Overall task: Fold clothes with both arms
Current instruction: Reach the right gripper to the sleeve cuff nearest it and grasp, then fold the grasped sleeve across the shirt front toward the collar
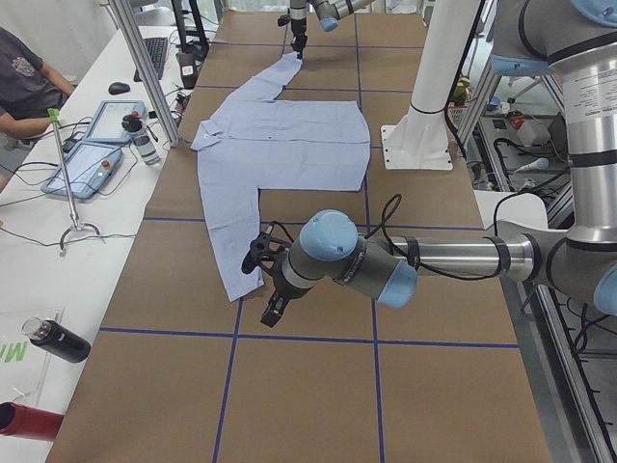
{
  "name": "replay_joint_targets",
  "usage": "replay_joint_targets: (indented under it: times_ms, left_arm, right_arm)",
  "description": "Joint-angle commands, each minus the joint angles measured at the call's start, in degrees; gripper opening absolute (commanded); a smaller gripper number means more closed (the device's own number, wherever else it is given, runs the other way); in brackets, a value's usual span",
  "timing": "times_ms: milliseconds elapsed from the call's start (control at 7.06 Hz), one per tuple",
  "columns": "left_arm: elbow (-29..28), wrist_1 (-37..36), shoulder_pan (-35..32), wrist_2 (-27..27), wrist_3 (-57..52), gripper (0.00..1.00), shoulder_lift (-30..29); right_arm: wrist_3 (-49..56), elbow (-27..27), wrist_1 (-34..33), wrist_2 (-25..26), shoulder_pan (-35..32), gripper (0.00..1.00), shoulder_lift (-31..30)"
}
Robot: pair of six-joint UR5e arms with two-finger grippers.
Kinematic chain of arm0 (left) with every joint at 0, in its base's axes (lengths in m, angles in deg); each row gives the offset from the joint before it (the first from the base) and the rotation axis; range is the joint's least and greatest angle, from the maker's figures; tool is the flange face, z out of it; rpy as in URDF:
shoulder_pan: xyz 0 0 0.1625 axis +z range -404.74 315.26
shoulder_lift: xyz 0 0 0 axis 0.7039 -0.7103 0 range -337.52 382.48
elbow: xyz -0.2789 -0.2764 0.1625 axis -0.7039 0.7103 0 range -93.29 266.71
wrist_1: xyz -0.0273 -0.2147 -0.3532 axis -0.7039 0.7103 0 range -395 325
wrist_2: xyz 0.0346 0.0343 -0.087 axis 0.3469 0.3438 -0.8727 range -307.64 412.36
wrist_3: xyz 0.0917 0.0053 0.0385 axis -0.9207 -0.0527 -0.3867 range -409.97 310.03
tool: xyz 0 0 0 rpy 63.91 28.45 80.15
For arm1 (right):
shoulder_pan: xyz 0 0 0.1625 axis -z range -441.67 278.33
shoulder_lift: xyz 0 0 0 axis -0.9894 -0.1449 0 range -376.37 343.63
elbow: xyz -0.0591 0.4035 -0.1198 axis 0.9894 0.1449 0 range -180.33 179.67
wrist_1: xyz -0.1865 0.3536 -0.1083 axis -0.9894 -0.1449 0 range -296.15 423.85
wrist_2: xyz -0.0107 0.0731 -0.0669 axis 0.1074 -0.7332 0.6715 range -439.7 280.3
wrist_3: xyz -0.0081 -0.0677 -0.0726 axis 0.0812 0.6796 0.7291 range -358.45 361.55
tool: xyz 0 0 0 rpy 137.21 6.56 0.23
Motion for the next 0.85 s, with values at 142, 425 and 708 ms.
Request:
replay_joint_targets:
  times_ms: [142,425,708]
  left_arm:
    - [0.00,0.00,0.09,-0.02,0.00,1.00,0.10]
    - [0.00,0.00,0.09,-0.11,0.00,1.00,0.19]
    - [-0.26,0.00,0.09,-0.02,0.00,1.00,0.19]
  right_arm:
    - [-7.87,-0.08,-3.17,3.56,5.87,0.00,13.74]
    - [-9.39,0.11,-16.76,8.67,10.72,0.00,27.10]
    - [-11.57,3.08,-18.58,15.23,16.41,0.00,36.43]
